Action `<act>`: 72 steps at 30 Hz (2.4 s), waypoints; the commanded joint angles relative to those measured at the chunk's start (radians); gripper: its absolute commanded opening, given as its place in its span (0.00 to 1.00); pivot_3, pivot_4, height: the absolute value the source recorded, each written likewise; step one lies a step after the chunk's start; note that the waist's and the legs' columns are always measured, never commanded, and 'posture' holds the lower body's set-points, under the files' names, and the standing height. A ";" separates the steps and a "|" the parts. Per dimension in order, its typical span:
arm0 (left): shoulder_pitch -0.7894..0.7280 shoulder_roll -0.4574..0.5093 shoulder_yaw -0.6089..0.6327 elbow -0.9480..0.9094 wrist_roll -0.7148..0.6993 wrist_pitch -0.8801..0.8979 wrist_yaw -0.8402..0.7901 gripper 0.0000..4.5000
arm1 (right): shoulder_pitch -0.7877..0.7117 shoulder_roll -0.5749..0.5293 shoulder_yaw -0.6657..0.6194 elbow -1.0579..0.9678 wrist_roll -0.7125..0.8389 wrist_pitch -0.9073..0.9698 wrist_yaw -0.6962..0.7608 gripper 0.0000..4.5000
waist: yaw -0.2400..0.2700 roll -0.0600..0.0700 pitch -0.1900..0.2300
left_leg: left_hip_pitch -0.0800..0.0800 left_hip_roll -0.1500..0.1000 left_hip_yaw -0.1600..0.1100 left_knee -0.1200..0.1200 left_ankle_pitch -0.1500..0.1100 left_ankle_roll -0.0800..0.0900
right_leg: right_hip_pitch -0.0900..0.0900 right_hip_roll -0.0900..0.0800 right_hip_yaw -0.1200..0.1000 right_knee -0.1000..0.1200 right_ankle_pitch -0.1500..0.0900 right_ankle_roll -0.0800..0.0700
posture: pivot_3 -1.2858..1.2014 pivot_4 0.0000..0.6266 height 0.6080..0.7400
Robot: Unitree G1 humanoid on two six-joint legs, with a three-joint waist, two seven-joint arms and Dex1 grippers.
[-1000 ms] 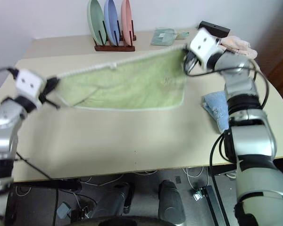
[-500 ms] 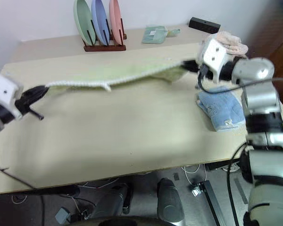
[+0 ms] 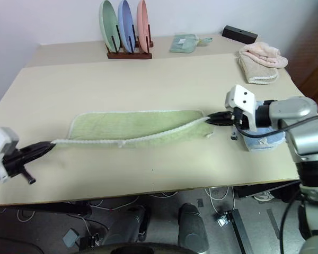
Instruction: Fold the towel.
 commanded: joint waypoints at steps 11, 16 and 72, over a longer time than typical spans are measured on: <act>-0.520 -0.050 -0.357 0.617 0.274 -0.349 0.061 0.00 | -0.170 0.161 0.077 0.397 -0.239 -0.235 -0.186 0.01 | -0.005 0.000 0.000 | -0.001 -0.001 -0.001 -0.003 0.001 -0.001 | -0.004 0.000 -0.001 0.001 0.002 0.001 | 0.52 0.24 1.00; -0.593 -0.068 -0.407 0.743 0.300 -0.415 0.045 0.00 | -0.186 0.195 0.072 0.458 -0.256 -0.261 -0.218 0.01 | -0.012 0.000 0.000 | -0.002 -0.001 -0.001 -0.004 0.001 -0.001 | -0.006 0.000 0.000 0.001 0.002 0.001 | 0.52 0.24 1.00; -0.356 -0.395 -0.771 -0.087 0.161 -0.158 0.185 0.79 | 0.031 0.929 -0.888 -0.276 0.382 1.099 -1.296 0.88 | 0.003 0.002 -0.004 | -0.002 0.000 -0.002 0.004 -0.001 0.001 | -0.001 0.002 0.001 0.002 0.003 0.002 | 0.52 0.24 1.00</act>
